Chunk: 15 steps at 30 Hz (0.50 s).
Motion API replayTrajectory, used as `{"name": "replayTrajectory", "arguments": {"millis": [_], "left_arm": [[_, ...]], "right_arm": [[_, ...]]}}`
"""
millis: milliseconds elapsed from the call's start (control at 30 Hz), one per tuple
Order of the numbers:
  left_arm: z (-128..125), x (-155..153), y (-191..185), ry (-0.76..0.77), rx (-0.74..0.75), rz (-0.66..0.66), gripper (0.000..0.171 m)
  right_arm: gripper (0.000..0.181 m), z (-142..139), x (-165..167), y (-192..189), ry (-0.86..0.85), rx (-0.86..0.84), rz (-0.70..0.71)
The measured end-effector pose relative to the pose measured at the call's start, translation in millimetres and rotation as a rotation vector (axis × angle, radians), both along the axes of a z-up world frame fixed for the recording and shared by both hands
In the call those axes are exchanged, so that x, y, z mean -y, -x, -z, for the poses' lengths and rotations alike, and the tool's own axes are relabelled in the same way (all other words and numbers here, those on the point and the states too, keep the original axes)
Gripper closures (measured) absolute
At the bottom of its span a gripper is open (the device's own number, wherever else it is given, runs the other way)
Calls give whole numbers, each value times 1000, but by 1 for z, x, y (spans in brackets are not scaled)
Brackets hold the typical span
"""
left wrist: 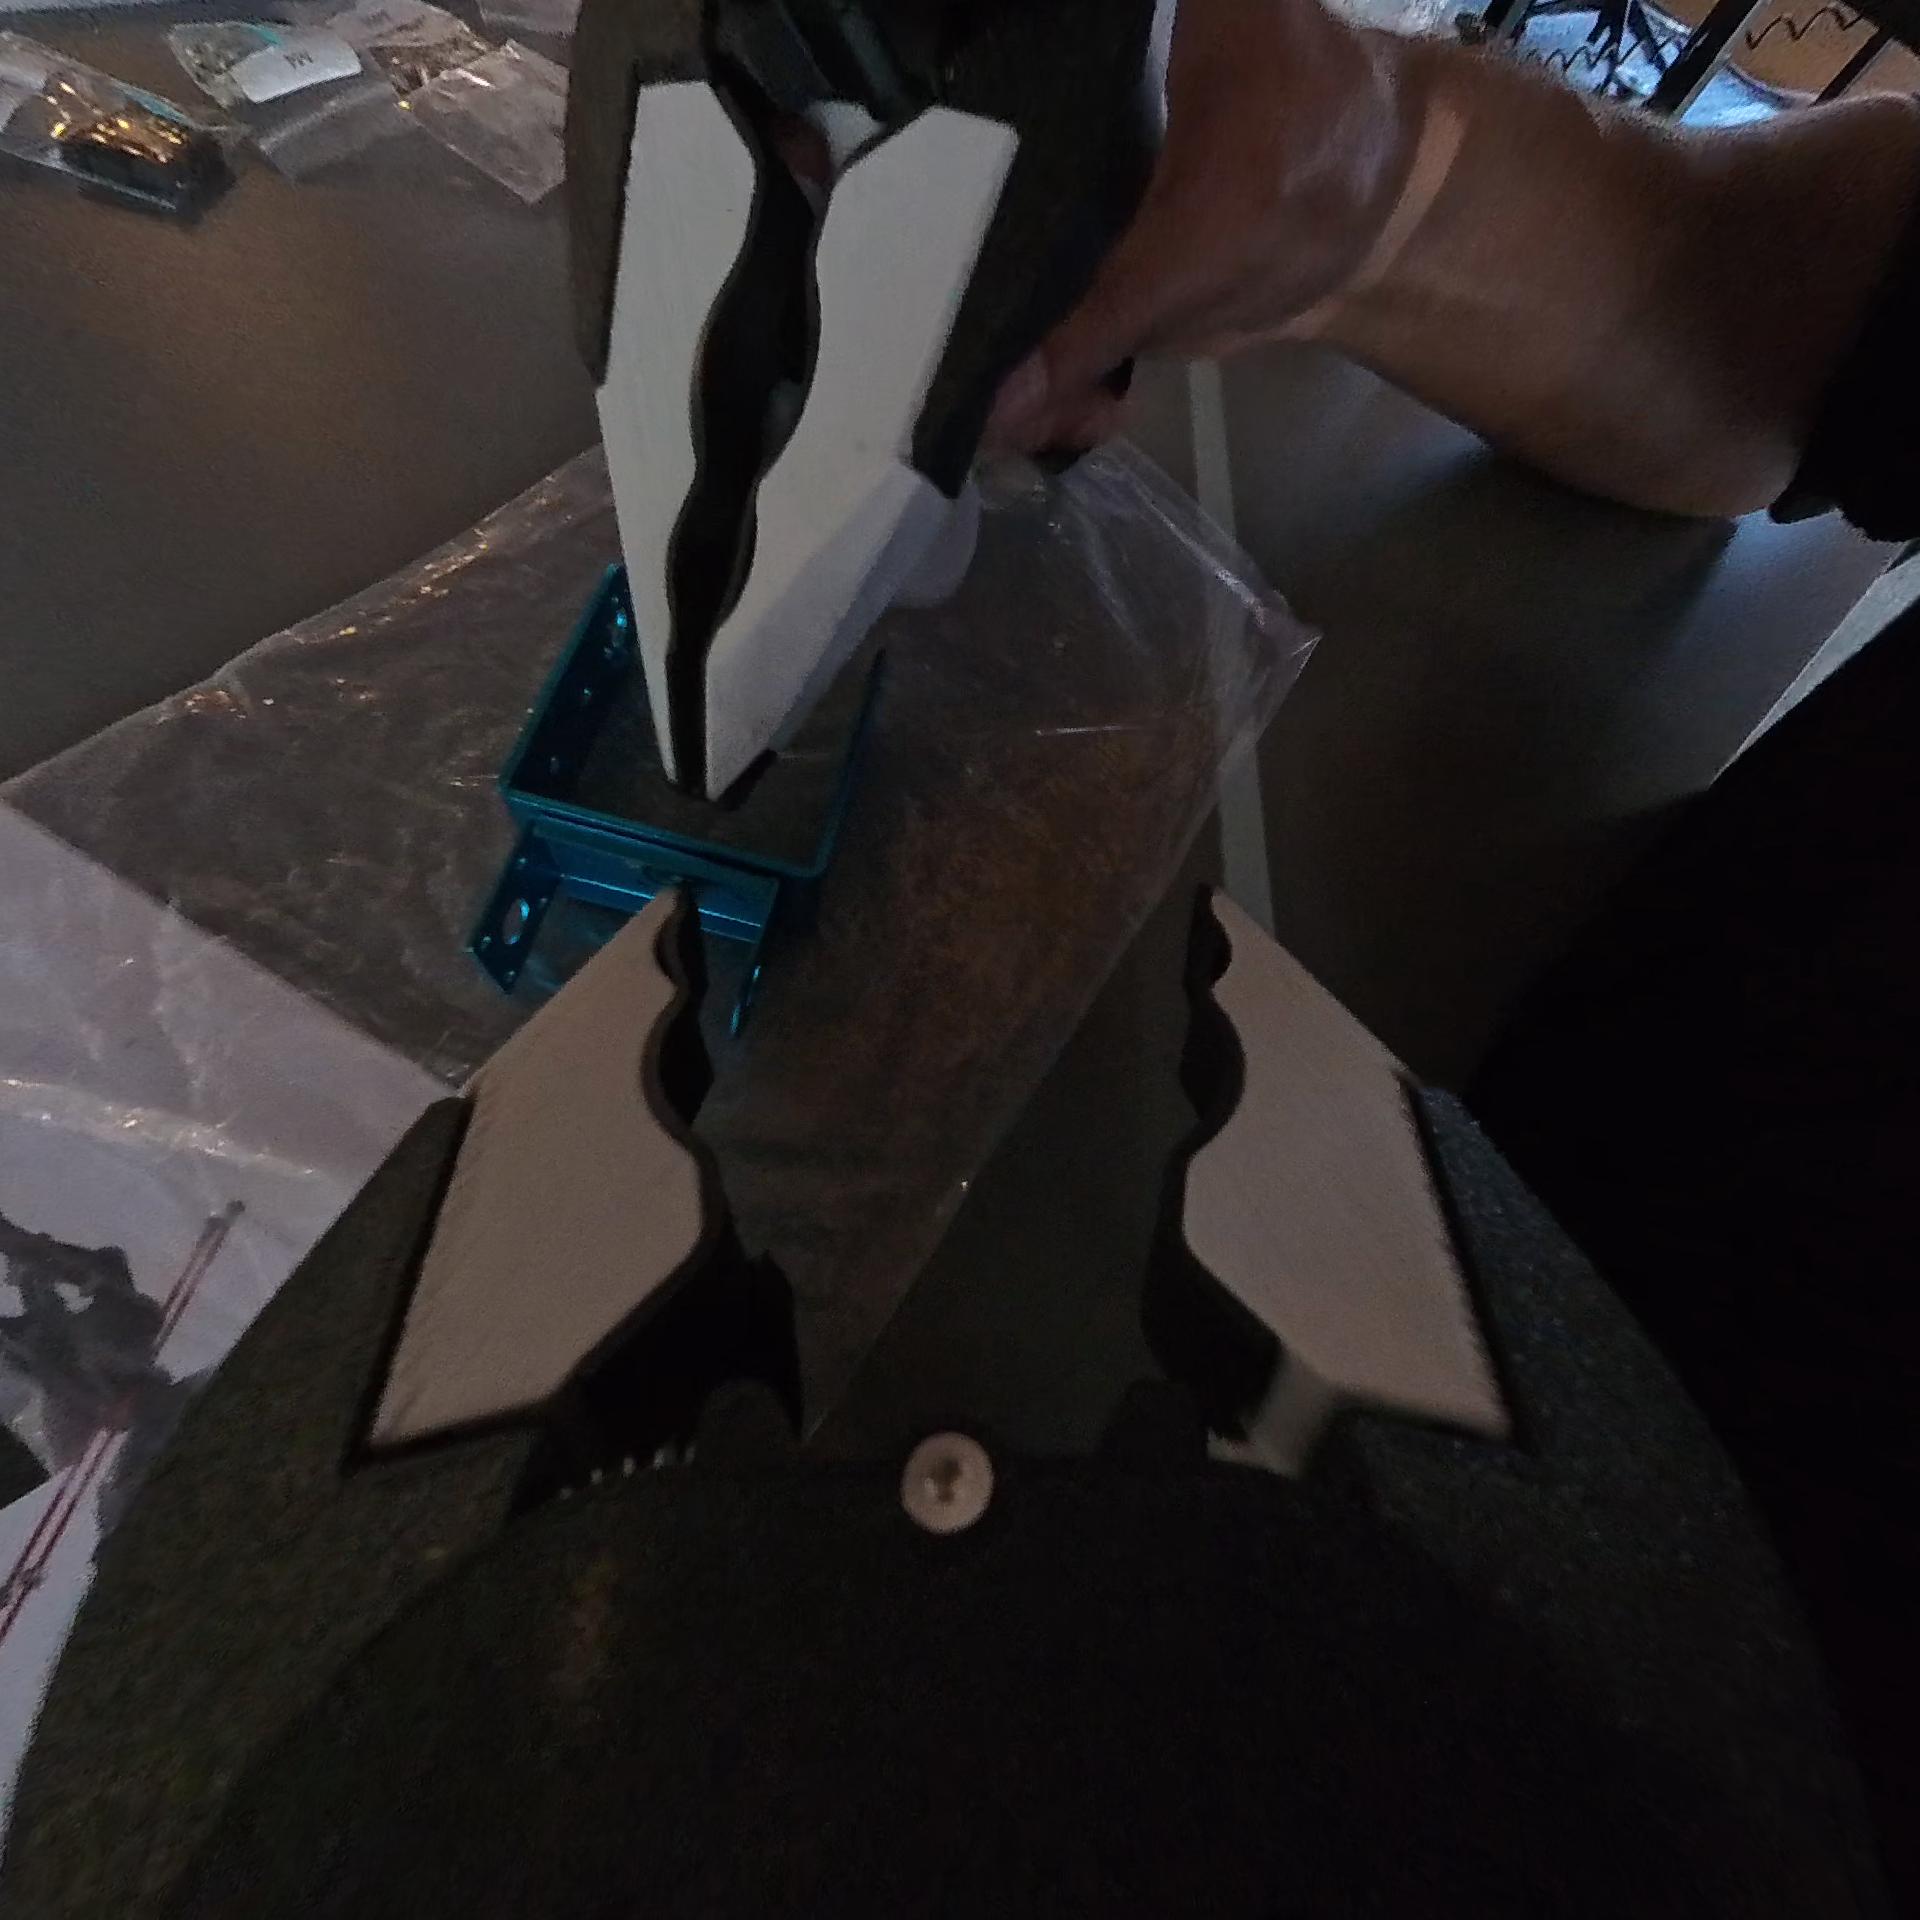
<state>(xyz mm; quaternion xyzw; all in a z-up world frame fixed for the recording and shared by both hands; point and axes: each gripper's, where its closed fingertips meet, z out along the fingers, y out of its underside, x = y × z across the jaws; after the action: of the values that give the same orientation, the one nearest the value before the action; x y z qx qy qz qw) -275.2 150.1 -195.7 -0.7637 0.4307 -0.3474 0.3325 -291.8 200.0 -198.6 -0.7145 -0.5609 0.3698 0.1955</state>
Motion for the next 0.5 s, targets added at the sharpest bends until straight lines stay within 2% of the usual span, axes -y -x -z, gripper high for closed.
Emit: {"name": "replayTrajectory", "arguments": {"millis": [100,500], "left_arm": [[-1,1,0,7,15,8,79],[-3,4,-2,29,44,38,79]], "right_arm": [[179,1,-2,-1,-57,-5,-15],[178,-1,3,2,28,-33,-43]]}}
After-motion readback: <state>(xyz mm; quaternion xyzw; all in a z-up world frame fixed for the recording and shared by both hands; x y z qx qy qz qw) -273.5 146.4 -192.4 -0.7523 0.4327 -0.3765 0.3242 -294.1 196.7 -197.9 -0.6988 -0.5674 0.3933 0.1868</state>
